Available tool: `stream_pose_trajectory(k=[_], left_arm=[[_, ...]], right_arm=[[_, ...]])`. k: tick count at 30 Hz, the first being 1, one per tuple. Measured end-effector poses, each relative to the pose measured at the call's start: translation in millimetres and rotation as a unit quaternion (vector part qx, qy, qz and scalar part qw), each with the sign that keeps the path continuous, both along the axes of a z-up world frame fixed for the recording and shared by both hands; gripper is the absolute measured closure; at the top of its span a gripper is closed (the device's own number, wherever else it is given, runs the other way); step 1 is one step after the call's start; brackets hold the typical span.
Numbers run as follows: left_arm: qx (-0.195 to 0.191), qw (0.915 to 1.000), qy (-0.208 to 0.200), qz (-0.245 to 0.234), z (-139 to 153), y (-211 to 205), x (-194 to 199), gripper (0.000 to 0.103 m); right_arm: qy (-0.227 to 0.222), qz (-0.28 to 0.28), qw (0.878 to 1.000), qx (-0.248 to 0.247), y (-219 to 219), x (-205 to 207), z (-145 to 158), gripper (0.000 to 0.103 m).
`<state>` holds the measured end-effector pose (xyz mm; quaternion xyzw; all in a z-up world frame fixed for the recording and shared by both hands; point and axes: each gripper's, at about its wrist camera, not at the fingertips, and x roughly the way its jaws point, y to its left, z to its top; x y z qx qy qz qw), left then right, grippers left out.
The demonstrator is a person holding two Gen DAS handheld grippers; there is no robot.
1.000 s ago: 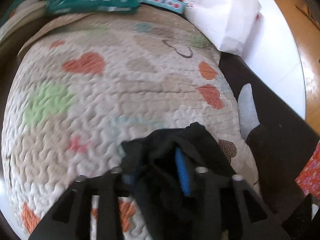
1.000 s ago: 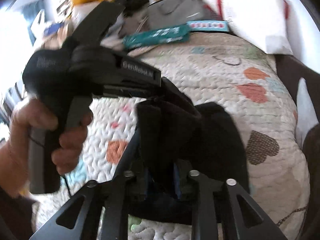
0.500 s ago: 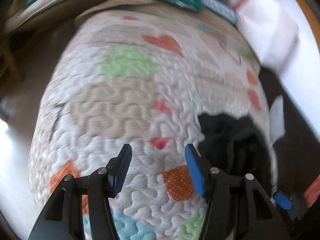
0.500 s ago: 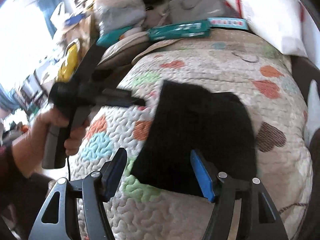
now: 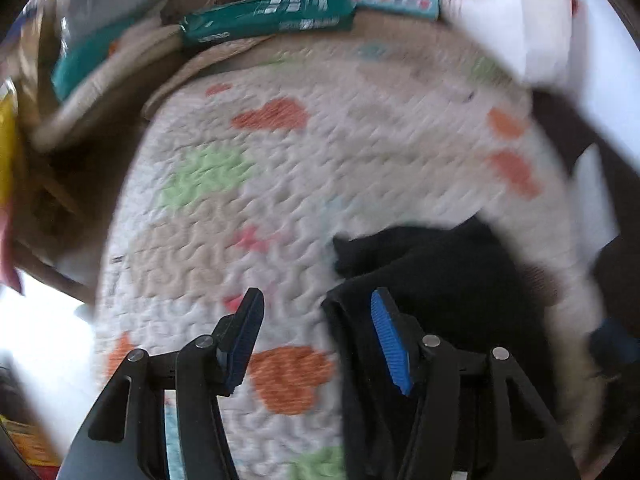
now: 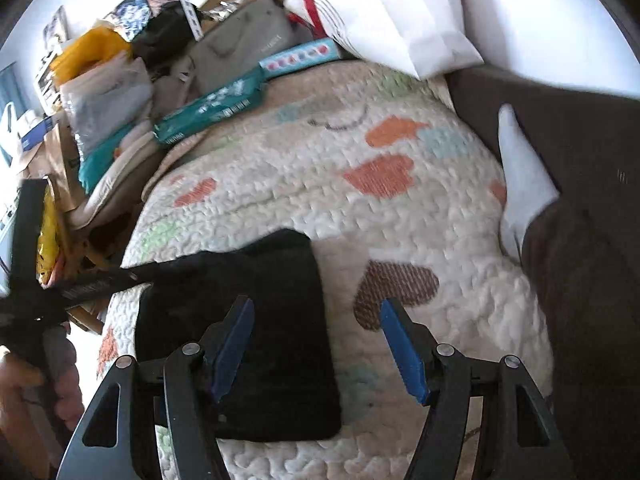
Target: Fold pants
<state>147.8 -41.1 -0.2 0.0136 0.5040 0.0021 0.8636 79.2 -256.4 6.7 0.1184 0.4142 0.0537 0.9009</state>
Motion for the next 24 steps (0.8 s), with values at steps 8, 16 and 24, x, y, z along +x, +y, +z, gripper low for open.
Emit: stream_pose_trajectory(k=[8,16,24], left_arm=[[-0.013,0.9984,0.045,0.03,-45.7,36.8,-18.4,0.047],[-0.095,0.9934,-0.024,0.06,2.0,51.3,-60.0,0.047],[-0.114,0.9922,-0.017,0.047,-0.2,20.8,-68.7,0.047]], right_arm=[[0.034,-0.002,0.999,0.015,0.5,4.3,-28.4,0.032],[0.012,-0.009,1.0,0.006,2.8,-3.4,-22.0,0.032],[0.028,-0.01,1.0,-0.003,11.5,-17.7,-28.9,0.031]])
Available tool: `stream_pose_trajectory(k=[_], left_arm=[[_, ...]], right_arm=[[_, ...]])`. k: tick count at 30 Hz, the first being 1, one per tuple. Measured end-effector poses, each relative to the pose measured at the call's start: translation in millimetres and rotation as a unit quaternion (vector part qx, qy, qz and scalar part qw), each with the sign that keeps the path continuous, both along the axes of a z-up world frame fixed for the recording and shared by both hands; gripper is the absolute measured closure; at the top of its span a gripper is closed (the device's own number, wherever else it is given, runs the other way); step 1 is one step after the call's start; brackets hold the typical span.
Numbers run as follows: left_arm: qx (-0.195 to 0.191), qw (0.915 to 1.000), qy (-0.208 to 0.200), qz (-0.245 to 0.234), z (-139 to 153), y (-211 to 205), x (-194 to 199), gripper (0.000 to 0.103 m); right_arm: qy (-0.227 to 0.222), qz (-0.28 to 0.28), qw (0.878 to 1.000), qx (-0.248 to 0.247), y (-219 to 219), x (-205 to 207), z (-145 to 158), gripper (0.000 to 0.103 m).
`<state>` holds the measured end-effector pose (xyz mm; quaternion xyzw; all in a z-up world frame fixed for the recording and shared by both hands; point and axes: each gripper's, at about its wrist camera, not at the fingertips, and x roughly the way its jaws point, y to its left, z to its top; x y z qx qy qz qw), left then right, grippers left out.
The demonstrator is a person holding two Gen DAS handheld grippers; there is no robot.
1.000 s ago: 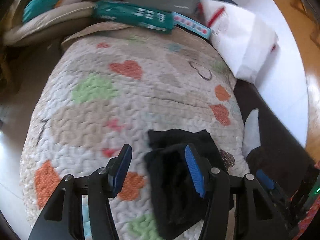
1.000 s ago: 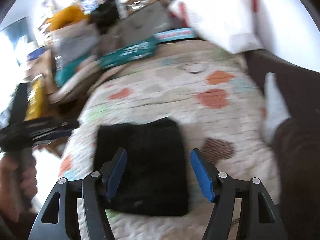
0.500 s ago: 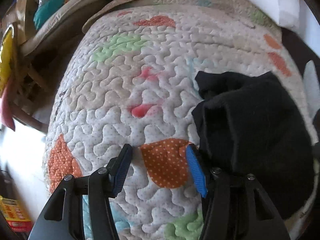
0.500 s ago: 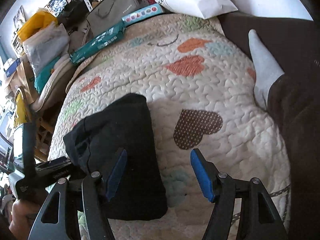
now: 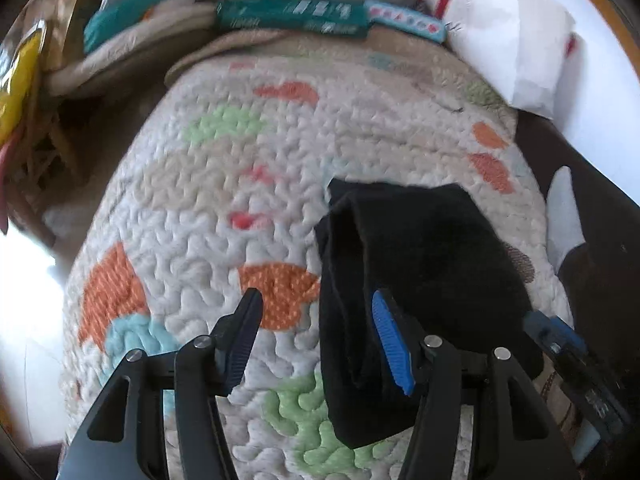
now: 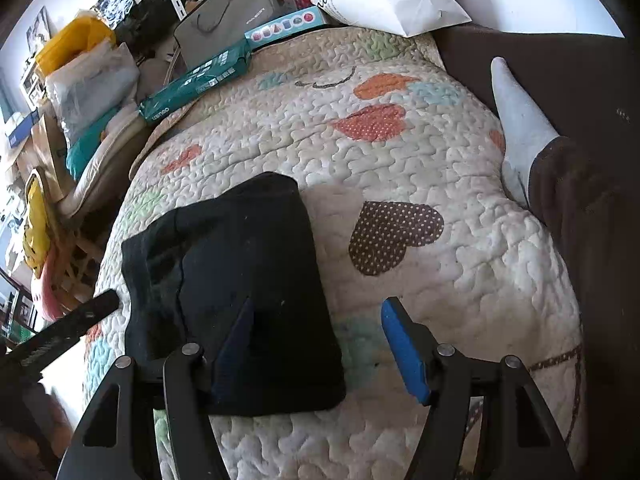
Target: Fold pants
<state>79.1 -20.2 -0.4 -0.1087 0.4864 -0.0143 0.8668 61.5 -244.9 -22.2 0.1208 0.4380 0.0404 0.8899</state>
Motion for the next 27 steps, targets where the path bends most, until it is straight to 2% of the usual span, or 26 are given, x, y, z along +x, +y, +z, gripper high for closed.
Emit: stream_pose_trajectory(k=[2,3,6,9,11,13,16,19,21,23,27], left_arm=[[-0.024,0.9997,0.007,0.001,-3.3,4.9,0.6,0.047],[-0.021,0.9998,0.004,0.0,-1.6,5.5,-3.6,0.047],[0.033,0.9993,-0.015,-0.003,5.5,-0.5,-21.4,0.044],[0.039,0.9992,-0.009,-0.005,3.6,-0.2,-32.0,0.04],[0.017,0.9998,0.002,-0.004,1.1,2.0,-30.3,0.036],[-0.035,0.9993,0.011,-0.01,-5.4,5.1,-22.5,0.03],[-0.114,0.9932,0.02,-0.007,-19.0,8.9,-5.5,0.03],[-0.163,0.9859,0.026,-0.025,-30.5,3.1,14.4,0.029],[-0.182,0.9817,0.042,-0.035,-41.3,-2.1,24.5,0.027],[-0.188,0.9801,0.05,-0.039,-52.2,-4.0,31.8,0.022],[-0.192,0.9793,0.034,-0.055,-54.2,-11.1,38.8,0.008]], right_arm=[[0.001,0.0,1.0,0.003,-0.3,-6.7,4.0,0.031],[0.0,0.001,1.0,0.012,-1.1,-12.2,5.3,0.03],[0.011,0.007,1.0,0.023,0.8,-21.6,1.4,0.028],[0.017,0.009,0.999,0.034,1.1,-21.8,-0.7,0.028],[0.015,0.005,0.999,0.049,-2.9,-16.7,3.7,0.028],[0.019,0.004,0.998,0.066,-7.8,-3.3,7.5,0.027],[0.03,0.012,0.996,0.086,-13.3,25.1,3.2,0.026],[0.047,0.007,0.993,0.106,-19.6,50.1,-14.2,0.026],[0.06,0.007,0.989,0.135,-22.9,61.7,-27.0,0.026],[0.076,0.008,0.979,0.189,-27.0,73.7,-43.5,0.026],[0.084,0.021,0.958,0.272,-29.3,86.0,-64.9,0.023]])
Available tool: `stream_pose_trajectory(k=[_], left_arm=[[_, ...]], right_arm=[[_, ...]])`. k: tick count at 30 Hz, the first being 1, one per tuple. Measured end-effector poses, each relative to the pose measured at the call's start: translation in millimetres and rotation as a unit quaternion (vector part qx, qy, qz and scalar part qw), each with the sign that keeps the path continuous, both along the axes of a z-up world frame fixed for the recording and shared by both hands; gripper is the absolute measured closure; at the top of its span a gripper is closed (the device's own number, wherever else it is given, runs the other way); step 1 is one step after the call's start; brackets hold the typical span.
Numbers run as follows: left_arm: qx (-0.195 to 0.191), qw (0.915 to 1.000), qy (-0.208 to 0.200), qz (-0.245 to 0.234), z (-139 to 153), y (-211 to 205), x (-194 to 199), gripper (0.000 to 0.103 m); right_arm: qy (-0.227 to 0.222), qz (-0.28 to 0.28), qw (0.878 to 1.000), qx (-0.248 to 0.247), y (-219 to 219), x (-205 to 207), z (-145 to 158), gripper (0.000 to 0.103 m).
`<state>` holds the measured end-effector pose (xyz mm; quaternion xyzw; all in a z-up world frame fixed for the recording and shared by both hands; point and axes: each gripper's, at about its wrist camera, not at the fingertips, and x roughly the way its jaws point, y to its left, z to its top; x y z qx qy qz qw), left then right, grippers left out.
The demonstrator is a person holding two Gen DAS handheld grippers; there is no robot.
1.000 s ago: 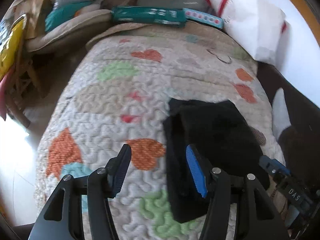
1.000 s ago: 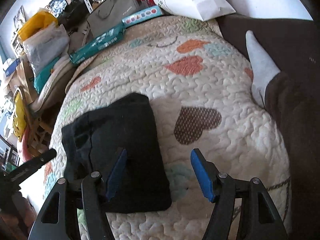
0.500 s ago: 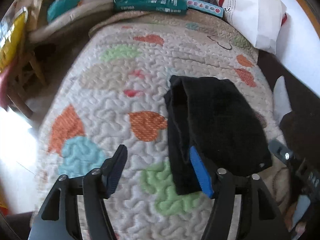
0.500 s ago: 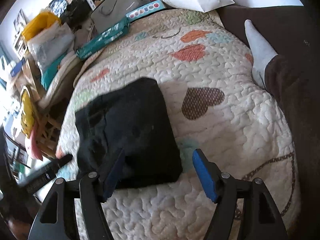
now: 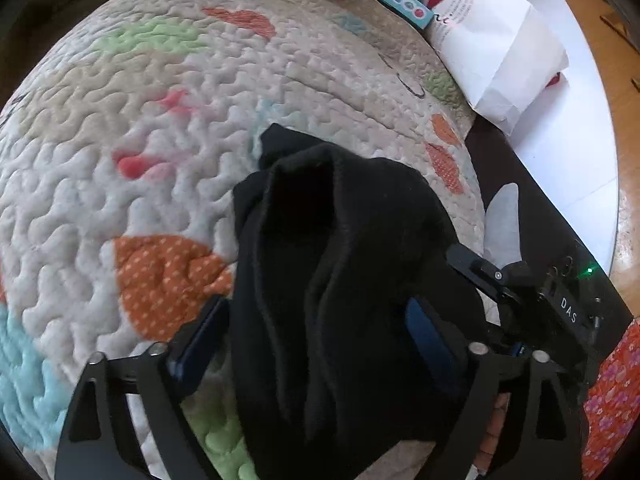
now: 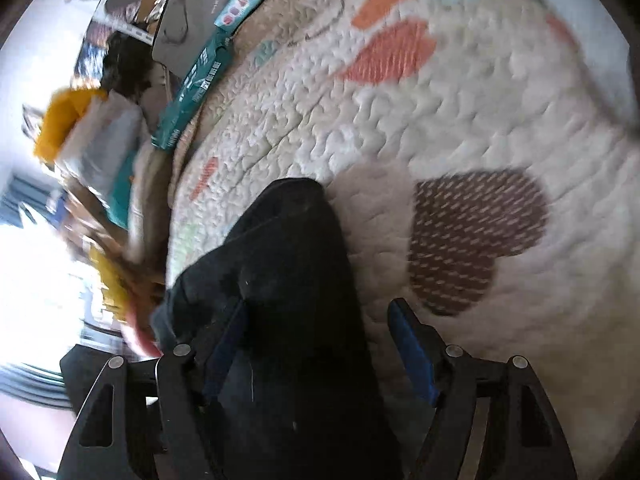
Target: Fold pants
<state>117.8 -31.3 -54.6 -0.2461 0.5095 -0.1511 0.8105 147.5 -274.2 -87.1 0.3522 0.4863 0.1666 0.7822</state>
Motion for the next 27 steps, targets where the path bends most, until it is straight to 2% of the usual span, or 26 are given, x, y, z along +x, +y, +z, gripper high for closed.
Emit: stream_pose_trajectory(k=[2,7,8,9,10,11,13,16,19,24,27], left_arm=[[0.009,0.9999,-0.007,-0.007,-0.7,-8.7,3.2,0.0],[0.042,0.9988,-0.021,-0.015,-0.3,-19.2,7.5,0.0],[0.048,0.9985,-0.019,-0.017,0.1,-20.0,7.8,0.007],[0.059,0.9979,-0.019,-0.02,1.4,-20.2,6.9,0.018],[0.063,0.9974,-0.021,-0.028,3.3,-20.5,5.5,0.038],[0.062,0.9973,-0.017,-0.035,4.7,-20.7,5.1,0.05],[0.056,0.9974,-0.016,-0.042,10.0,-17.7,4.2,0.058],[0.057,0.9971,-0.019,-0.047,19.7,-15.8,1.5,0.061],[0.075,0.9957,-0.031,-0.045,33.1,-14.0,0.6,0.062],[0.058,0.997,-0.045,-0.024,59.4,6.5,19.1,0.062],[0.067,0.9961,-0.057,-0.013,72.6,12.3,38.7,0.062]], right_arm=[[-0.011,0.012,1.0,0.011,1.9,2.1,-1.4,0.02],[-0.021,0.036,0.999,-0.003,12.5,3.5,1.5,0.02],[-0.022,0.047,0.999,-0.013,18.5,3.2,2.9,0.022],[-0.021,0.061,0.998,-0.022,25.8,2.5,4.0,0.031],[-0.025,0.067,0.996,-0.047,32.6,-0.4,6.8,0.037],[-0.031,0.071,0.995,-0.065,36.9,0.0,9.0,0.04],[-0.041,0.076,0.993,-0.085,43.4,-3.2,15.6,0.051],[-0.048,0.076,0.992,-0.084,46.4,-5.1,25.0,0.058],[-0.058,0.084,0.99,-0.097,52.9,-6.6,39.2,0.061],[-0.083,0.093,0.988,-0.093,61.8,6.7,66.8,0.062],[-0.092,0.093,0.987,-0.089,70.2,26.8,80.8,0.062]])
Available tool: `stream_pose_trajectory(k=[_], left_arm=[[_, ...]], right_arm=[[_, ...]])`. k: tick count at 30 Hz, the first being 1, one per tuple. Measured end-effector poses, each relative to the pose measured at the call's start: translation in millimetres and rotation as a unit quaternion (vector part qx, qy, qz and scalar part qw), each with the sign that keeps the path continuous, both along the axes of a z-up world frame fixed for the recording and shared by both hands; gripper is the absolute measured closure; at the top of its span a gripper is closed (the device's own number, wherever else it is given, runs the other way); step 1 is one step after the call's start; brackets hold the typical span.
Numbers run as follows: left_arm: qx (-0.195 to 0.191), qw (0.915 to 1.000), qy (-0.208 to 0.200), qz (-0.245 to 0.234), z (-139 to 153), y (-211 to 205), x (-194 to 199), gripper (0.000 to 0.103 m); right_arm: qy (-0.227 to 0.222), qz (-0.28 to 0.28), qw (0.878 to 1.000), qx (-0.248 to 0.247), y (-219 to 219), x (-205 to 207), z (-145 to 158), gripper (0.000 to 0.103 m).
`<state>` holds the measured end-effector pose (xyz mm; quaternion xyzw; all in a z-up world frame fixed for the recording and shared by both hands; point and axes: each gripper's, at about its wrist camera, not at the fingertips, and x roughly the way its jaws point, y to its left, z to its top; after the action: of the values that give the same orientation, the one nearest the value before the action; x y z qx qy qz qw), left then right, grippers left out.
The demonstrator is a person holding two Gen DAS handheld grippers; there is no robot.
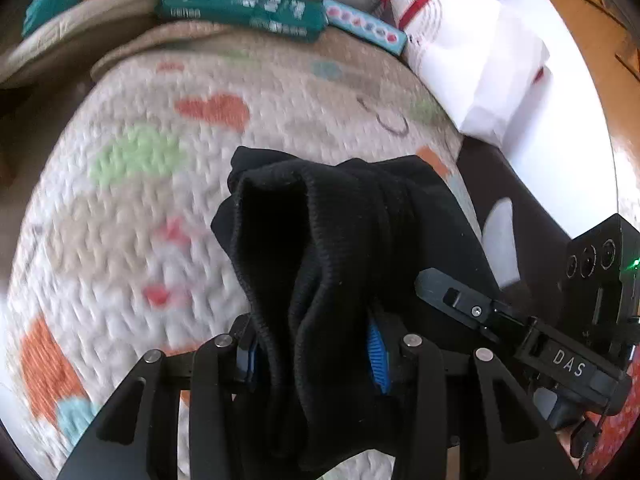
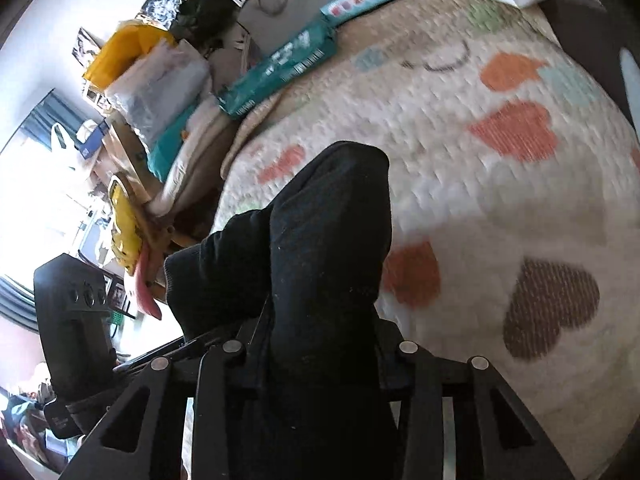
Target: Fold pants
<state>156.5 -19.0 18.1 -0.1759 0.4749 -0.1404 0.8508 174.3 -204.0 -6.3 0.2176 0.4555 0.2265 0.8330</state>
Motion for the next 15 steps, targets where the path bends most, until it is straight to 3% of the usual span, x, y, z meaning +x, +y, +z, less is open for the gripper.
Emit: stream_pose_trajectory(k=[5,12,15], left_arm=[[0.022,0.9996,-0.007,0.015,1.2,4.6,39.2,0.062],[0.019,0.9991,0.024,0.028,-37.7,11.2,88.7,0.061],[0.009,0.9985,0.043,0.032,-56.3,16.1,95.8,0.052]], right_arm=[[-0.014,0.001,1.0,-0.016,15.8,37.7,7.9,0.062],[-0.001,-0.004,0.999,-0.041,30.5,88.8,-21.3,0.062],[0.01,-0.008,0.999,-0.048,30.3,97.9,-37.6,0.061]])
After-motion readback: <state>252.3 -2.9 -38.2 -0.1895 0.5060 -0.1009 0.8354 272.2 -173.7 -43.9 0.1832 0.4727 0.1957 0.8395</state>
